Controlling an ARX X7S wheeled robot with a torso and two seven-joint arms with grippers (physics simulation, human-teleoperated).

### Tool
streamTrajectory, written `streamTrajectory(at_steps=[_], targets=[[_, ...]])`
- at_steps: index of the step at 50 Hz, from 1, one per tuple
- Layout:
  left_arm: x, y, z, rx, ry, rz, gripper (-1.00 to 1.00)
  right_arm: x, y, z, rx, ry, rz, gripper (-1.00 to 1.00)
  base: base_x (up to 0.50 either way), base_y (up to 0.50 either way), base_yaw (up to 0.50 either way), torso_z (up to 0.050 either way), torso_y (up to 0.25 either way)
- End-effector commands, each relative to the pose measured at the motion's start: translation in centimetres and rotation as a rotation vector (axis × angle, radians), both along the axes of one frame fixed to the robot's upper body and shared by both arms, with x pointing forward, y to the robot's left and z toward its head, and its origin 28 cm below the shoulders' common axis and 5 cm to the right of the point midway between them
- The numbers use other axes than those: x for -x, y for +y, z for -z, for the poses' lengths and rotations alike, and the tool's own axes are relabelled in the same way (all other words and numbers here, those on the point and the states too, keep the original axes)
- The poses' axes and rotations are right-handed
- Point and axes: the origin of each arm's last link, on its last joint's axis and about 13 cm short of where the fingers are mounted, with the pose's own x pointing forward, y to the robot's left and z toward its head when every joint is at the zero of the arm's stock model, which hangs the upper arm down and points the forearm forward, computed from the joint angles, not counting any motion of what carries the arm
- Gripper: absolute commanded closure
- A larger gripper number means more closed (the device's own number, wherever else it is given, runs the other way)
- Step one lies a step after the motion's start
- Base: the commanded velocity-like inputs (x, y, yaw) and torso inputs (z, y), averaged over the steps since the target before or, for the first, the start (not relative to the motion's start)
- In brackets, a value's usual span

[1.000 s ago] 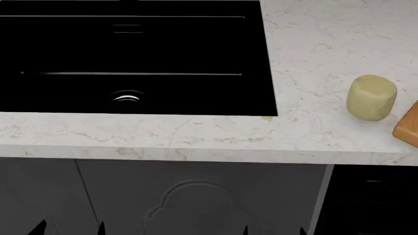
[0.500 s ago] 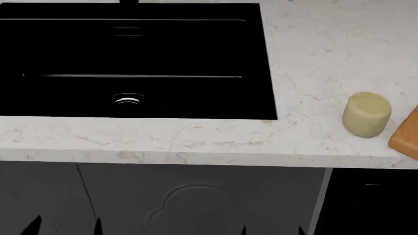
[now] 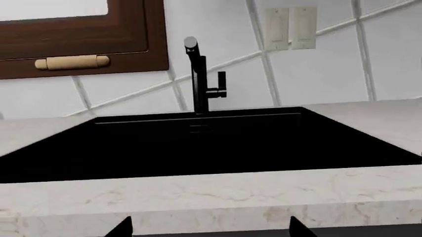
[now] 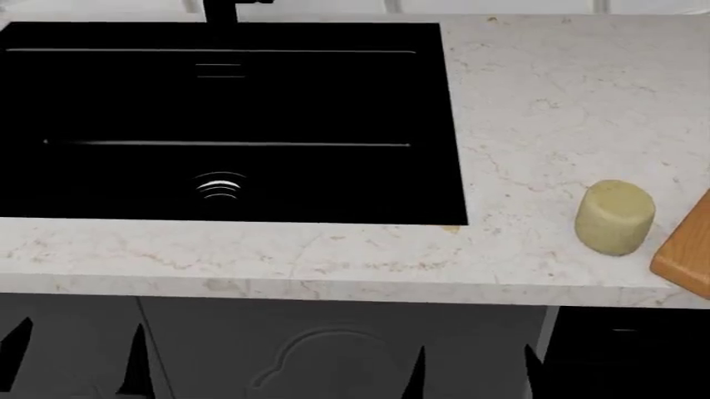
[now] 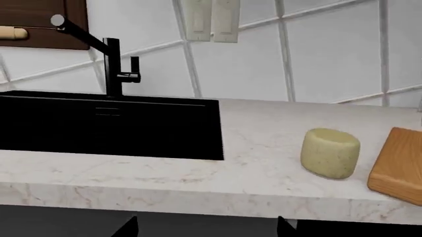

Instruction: Pick up the wedge of cheese and place it on the slice of bread to prepare a simple cheese on bread dish.

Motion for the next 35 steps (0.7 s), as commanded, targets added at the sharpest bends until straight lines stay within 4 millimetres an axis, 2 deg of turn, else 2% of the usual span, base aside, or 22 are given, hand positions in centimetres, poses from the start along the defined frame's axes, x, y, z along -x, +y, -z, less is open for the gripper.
streamTrajectory(at_steps=[1,3,6,7,11,35], targets=[[-1.2,-0.3,-2.7,-0.015,-0.073,-0.02,-1.0,-0.1,-0.4,-2.6,0.002,-0.049,-0.02,-1.0,0.0,0.0,0.0,0.05,0.002],[-1.7,-0.7,-0.8,-0.01,-0.116,-0.028,-1.0,-0.5,-0.4,-1.1,0.018,-0.028,-0.009,-1.0,0.0,0.0,0.0,0.05,0.003],[-2.7,-0.8,2.9,-0.005,-0.009,-0.037,-1.0,-0.6,-0.4,0.5,-0.011,-0.004,-0.014,-1.0,-0.05,0.0,0.0,0.05,0.003],[-2.6,-0.7,3.1,0.012,-0.004,-0.028,-1.0,-0.6,-0.5,0.6,0.005,0.002,0.004,-1.0,-0.16,0.0,0.0,0.05,0.0],[-1.9,-0.5,1.5,0.028,-0.047,-0.021,-1.0,-0.7,-0.5,0.5,-0.006,-0.003,-0.005,-1.0,-0.33,0.0,0.0,0.01,0.0],[-1.1,-0.3,1.1,0.016,-0.058,-0.017,-1.0,-0.4,-0.3,0.5,-0.018,0.001,-0.017,-1.0,-0.42,-0.01,0.0,0.0,0.0]])
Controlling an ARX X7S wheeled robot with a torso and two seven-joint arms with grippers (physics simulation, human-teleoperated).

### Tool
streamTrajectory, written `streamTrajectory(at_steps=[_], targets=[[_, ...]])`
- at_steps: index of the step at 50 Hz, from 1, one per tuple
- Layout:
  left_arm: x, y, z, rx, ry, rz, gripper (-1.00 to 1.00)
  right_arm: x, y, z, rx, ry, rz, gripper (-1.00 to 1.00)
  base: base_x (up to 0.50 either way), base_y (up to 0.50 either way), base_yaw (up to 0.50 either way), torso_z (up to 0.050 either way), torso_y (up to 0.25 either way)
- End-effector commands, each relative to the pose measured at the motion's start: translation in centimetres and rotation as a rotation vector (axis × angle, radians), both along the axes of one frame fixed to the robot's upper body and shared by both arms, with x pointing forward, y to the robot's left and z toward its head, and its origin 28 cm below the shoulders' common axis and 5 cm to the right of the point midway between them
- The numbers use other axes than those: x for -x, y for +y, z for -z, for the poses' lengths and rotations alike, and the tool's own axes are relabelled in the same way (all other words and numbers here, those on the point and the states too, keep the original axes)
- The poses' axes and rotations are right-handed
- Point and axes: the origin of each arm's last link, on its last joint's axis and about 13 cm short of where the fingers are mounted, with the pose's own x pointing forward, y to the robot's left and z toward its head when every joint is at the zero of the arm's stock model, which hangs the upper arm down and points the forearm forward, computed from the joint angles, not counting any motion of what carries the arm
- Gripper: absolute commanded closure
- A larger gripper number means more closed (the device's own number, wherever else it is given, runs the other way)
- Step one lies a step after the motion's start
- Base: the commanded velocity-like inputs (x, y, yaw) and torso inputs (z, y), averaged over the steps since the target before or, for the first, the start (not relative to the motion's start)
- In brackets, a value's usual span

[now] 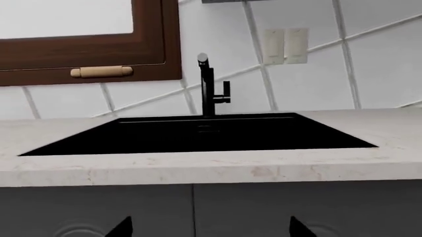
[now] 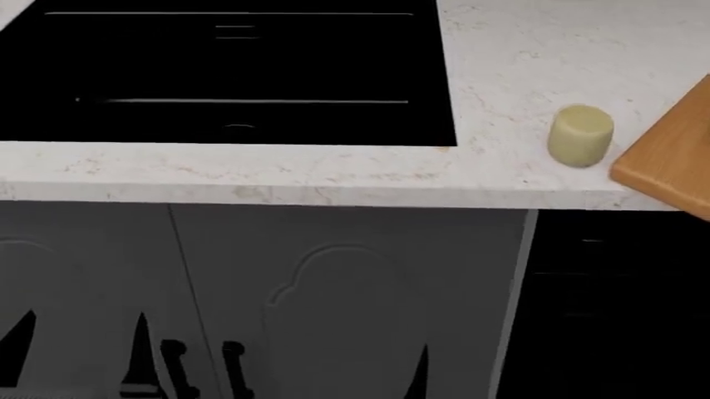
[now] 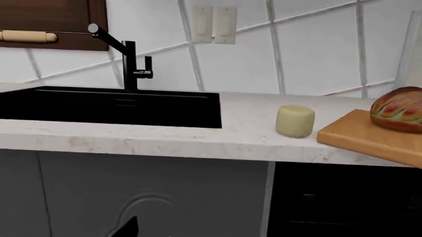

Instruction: Pick up the wedge of cheese and place it on the slice of bread to prepare a simple cheese on bread dish.

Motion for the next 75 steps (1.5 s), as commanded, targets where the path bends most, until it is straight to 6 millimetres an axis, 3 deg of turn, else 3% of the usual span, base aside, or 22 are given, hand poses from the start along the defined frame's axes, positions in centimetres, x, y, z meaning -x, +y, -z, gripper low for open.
streamTrajectory(at_steps=[1,31,44,54,55,56,60,61,66,75], targets=[[0.2,0.0,-0.1,0.003,-0.005,0.008,-1.0,0.0,0.0,-0.1,-0.014,0.0,-0.012,-1.0,-0.19,-0.21,0.0,0.0,0.0],[-0.1,0.0,0.3,0.0,-0.009,0.011,-1.0,0.0,-0.1,-0.2,-0.013,-0.004,-0.01,-1.0,-0.03,-0.17,0.0,0.003,0.001],[-0.2,-0.2,-3.1,0.044,0.024,0.063,-1.0,0.3,-0.5,-2.4,0.008,-0.023,0.009,-1.0,0.0,0.0,0.0,0.05,0.013],[-1.2,-0.4,-9.2,0.043,0.005,0.104,-1.0,0.3,-1.0,-8.2,0.037,-0.091,-0.002,-1.0,0.0,0.0,0.0,0.05,0.01],[-2.6,-0.5,-10.6,0.028,-0.021,0.079,-1.0,-1.3,-1.5,-8.9,0.051,-0.078,0.014,-1.0,0.0,0.0,0.0,0.05,0.01],[-2.6,-0.4,-11.2,0.038,-0.032,0.081,-1.0,-1.4,-1.4,-9.3,0.053,-0.082,0.011,-1.0,0.0,0.0,0.0,0.05,0.01],[-3.2,-0.7,-11.0,0.041,-0.002,0.086,-1.0,-2.0,-1.5,-9.8,0.048,-0.085,0.005,-1.0,0.0,0.0,0.0,0.05,0.01],[-3.9,-0.8,-13.9,0.047,-0.022,0.097,-1.0,-2.9,-1.5,-12.5,0.042,-0.126,-0.011,-1.0,0.0,0.0,0.0,0.05,0.01],[-4.1,-0.9,-14.9,0.037,-0.028,0.097,-1.0,-3.3,-1.6,-13.1,0.042,-0.141,-0.007,-1.0,0.0,0.0,0.0,0.05,0.011],[-3.9,-0.8,-14.9,0.042,-0.031,0.101,-1.0,-3.3,-1.6,-12.9,0.05,-0.133,-0.003,-1.0,0.0,0.0,0.0,0.05,0.01]])
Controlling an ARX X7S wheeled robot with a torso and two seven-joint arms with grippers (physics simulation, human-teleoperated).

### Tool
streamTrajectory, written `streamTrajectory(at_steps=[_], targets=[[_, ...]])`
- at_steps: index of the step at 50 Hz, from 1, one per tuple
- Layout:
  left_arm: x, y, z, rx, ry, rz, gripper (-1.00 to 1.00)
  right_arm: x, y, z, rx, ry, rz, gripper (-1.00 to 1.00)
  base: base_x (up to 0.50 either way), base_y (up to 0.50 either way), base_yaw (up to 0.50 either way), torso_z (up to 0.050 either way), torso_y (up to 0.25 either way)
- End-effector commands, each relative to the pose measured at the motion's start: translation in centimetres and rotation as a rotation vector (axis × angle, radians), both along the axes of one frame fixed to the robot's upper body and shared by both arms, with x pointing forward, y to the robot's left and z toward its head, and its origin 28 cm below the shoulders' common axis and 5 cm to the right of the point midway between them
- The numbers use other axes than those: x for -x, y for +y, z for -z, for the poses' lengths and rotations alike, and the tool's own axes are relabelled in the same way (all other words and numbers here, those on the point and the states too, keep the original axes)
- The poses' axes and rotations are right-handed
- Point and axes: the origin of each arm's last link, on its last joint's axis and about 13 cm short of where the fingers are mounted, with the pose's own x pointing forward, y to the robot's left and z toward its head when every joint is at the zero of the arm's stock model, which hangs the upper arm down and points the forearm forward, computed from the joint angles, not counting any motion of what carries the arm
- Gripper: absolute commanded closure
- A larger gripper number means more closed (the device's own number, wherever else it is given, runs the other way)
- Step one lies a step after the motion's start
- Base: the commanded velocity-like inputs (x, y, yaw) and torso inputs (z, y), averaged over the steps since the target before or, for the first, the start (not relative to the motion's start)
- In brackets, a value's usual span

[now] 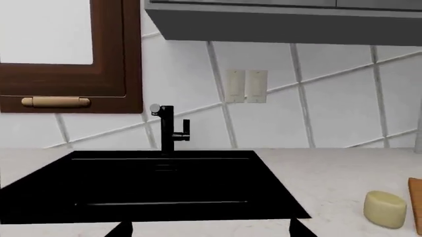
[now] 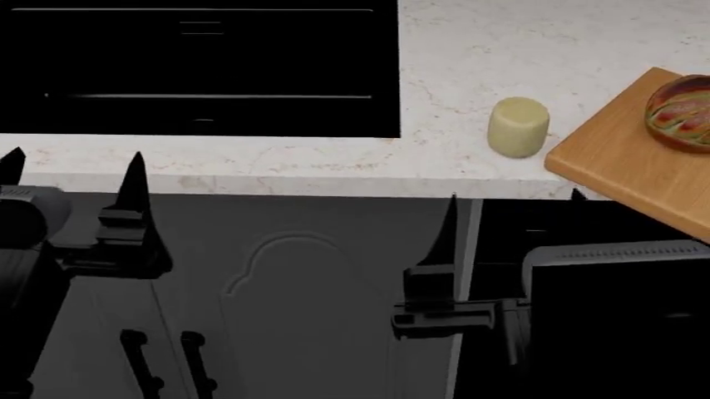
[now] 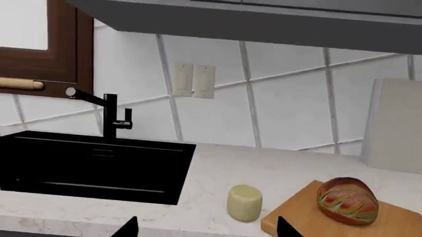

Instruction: Pick up the wedge of cheese and place it on the slice of bread to prepare a simple cheese on bread dish.

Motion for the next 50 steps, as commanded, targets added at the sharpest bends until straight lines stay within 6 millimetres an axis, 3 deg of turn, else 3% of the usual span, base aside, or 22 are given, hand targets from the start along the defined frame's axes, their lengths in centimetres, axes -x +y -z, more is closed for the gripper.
streamTrajectory(at_steps=[1,6,17,50], targets=[[-0.2,-0.1,-1.9,-0.008,-0.01,0.011,-1.0,-0.4,-0.1,-1.5,0.011,-0.018,-0.001,-1.0,0.0,0.0,0.0,0.05,0.01],[-0.1,-0.7,-1.7,-0.072,-0.046,-0.03,-1.0,-0.8,0.1,-2.3,-0.006,-0.01,0.023,-1.0,0.0,0.0,0.0,0.015,0.0],[-0.3,-0.6,-1.5,-0.064,-0.013,-0.044,-1.0,0.1,0.3,-3.3,-0.03,-0.016,-0.016,-1.0,0.08,-0.15,0.0,0.0,0.0],[-0.3,-0.5,-1.6,-0.068,-0.015,-0.063,-1.0,0.3,0.8,-5.0,-0.003,0.015,-0.046,-1.0,0.11,-0.15,0.0,0.0,0.0]])
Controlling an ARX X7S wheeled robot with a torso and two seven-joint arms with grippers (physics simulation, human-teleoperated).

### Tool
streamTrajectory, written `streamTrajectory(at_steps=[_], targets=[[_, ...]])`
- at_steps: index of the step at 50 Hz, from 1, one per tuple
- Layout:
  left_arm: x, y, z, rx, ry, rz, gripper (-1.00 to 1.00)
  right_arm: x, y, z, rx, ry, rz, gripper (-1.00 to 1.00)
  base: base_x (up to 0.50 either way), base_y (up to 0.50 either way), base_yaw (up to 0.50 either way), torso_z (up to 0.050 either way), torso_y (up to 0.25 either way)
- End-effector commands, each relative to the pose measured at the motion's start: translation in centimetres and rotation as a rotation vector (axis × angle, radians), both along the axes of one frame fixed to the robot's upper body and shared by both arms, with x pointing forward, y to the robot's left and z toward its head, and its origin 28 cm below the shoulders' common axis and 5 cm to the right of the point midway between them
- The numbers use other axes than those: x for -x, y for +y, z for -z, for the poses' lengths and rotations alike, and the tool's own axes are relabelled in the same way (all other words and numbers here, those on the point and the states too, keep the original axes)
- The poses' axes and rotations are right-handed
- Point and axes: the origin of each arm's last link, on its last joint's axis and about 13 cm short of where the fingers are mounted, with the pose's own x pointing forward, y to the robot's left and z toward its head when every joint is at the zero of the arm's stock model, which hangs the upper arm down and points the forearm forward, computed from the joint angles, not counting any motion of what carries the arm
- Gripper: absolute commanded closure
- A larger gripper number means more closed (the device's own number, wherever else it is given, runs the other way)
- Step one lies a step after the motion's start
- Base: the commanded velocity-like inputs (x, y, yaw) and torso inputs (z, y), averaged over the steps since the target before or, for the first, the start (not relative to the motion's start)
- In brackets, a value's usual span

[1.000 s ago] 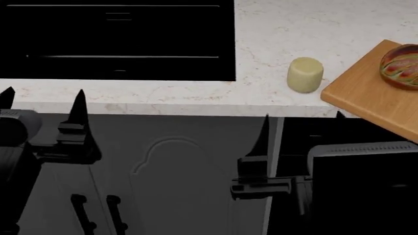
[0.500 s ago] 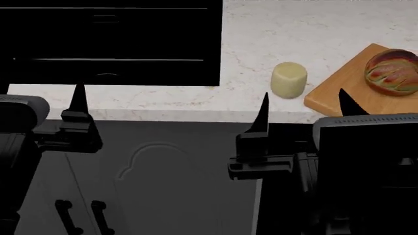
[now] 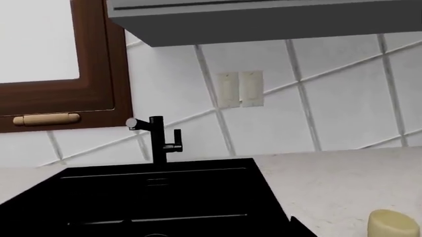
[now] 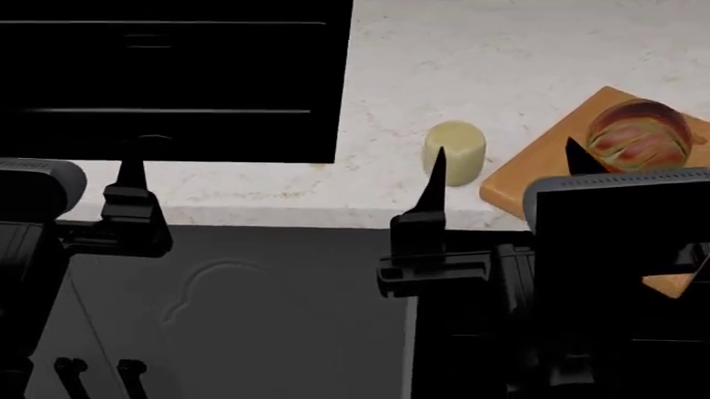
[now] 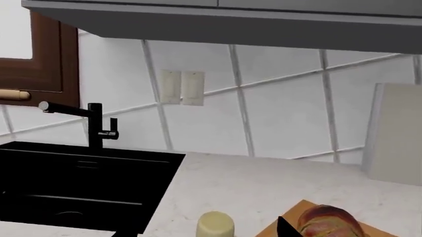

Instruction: Pick up the wedge of cheese and place it on the slice of bread to prepare a simple cheese on bread dish.

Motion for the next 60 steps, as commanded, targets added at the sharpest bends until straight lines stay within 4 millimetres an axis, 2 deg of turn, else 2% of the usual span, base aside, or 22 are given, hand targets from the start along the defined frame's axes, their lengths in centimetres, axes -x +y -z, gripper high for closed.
streamTrajectory(at_steps=[1,20,36,60], targets=[[0.04,0.01,-0.03,0.002,-0.006,-0.002,-1.0,0.21,0.14,-0.75,0.018,-0.001,-0.002,-1.0,0.18,-0.19,0.0,0.0,0.0],[0.08,-0.07,-0.15,-0.006,-0.006,-0.004,-1.0,-0.16,0.45,-1.27,0.032,-0.02,-0.038,-1.0,0.35,-0.19,0.0,0.0,0.0],[0.03,0.01,0.0,-0.006,-0.011,-0.01,-1.0,0.09,0.55,-0.91,0.036,-0.007,-0.04,-1.0,0.4,-0.17,0.0,0.0,0.0],[0.0,-0.02,0.0,-0.01,-0.006,-0.01,-1.0,0.12,0.72,-0.92,0.047,-0.025,-0.049,-1.0,0.39,-0.03,0.0,0.0,0.001]])
